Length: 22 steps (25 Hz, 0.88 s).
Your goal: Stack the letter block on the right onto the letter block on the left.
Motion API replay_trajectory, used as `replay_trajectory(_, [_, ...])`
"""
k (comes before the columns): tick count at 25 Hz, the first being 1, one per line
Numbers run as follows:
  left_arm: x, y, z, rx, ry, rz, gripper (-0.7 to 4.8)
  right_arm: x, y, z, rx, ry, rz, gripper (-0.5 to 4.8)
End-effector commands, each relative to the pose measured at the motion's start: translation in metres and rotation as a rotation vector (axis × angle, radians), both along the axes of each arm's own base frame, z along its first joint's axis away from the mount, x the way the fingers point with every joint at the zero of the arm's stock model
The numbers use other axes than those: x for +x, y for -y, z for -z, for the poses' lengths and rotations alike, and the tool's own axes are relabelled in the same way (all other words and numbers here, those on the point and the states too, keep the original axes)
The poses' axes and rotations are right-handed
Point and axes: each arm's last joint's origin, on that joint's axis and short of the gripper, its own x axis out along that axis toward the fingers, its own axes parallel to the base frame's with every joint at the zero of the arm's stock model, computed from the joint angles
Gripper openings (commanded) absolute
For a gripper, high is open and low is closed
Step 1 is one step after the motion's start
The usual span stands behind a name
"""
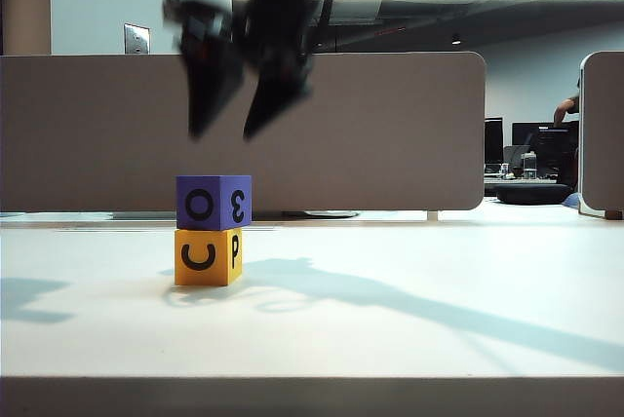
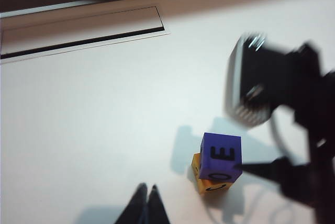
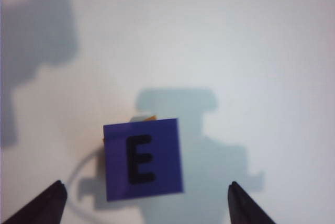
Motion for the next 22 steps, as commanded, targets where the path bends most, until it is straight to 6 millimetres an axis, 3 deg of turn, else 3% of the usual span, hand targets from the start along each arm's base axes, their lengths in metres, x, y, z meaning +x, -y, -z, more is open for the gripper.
replay_trajectory(1, [-0.001, -0.001, -0.003, 0.044, 0.03, 0.024, -0.06, -0.008, 0.016, -0.028, -0.016, 0.071, 0.068, 4.19])
replay_trajectory(3, [-0.001, 0.0, -0.004, 0.056, 0.036, 0.034, -0.06, -0.013, 0.03, -0.042, -0.049, 0.094, 0.14, 4.11])
replay_trajectory(4, [-0.001, 0.0, -0.004, 0.062, 0.038, 0.038, -0.06, -0.015, 0.038, -0.048, -0.064, 0.104, 0.182, 3.8])
replay_trajectory(7, [-0.002, 0.0, -0.005, 0.056, 0.046, 0.043, -0.06, -0.017, 0.064, -0.066, -0.068, 0.108, 0.302, 1.34])
replay_trajectory(8, [-0.002, 0.0, -0.005, 0.052, 0.051, 0.046, -0.06, -0.017, 0.077, -0.072, -0.051, 0.092, 0.353, 0.73])
replay_trajectory(11, [-0.002, 0.0, -0.006, 0.043, 0.056, 0.059, -0.06, -0.016, 0.109, -0.085, 0.003, 0.038, 0.53, 0.51])
replay_trajectory(13, [-0.007, -0.002, 0.0, 0.044, 0.051, 0.057, -0.06, -0.022, 0.145, -0.099, 0.044, 0.023, 0.663, 0.19])
replay_trajectory(15, [-0.014, -0.004, 0.006, 0.043, 0.048, 0.056, -0.06, -0.031, 0.157, -0.106, 0.069, 0.048, 0.683, 0.13])
replay_trajectory(17, [-0.022, -0.007, 0.013, 0.043, 0.048, 0.055, -0.06, -0.048, 0.167, -0.112, 0.101, 0.083, 0.687, 0.11])
replay_trajectory(18, [-0.03, -0.011, 0.021, 0.047, 0.048, 0.046, -0.06, -0.068, 0.176, -0.116, 0.133, 0.116, 0.685, 0.11])
replay_trajectory(22, [-0.046, -0.017, 0.039, 0.042, 0.073, 0.03, -0.06, -0.107, 0.191, -0.112, 0.205, 0.186, 0.674, 0.12])
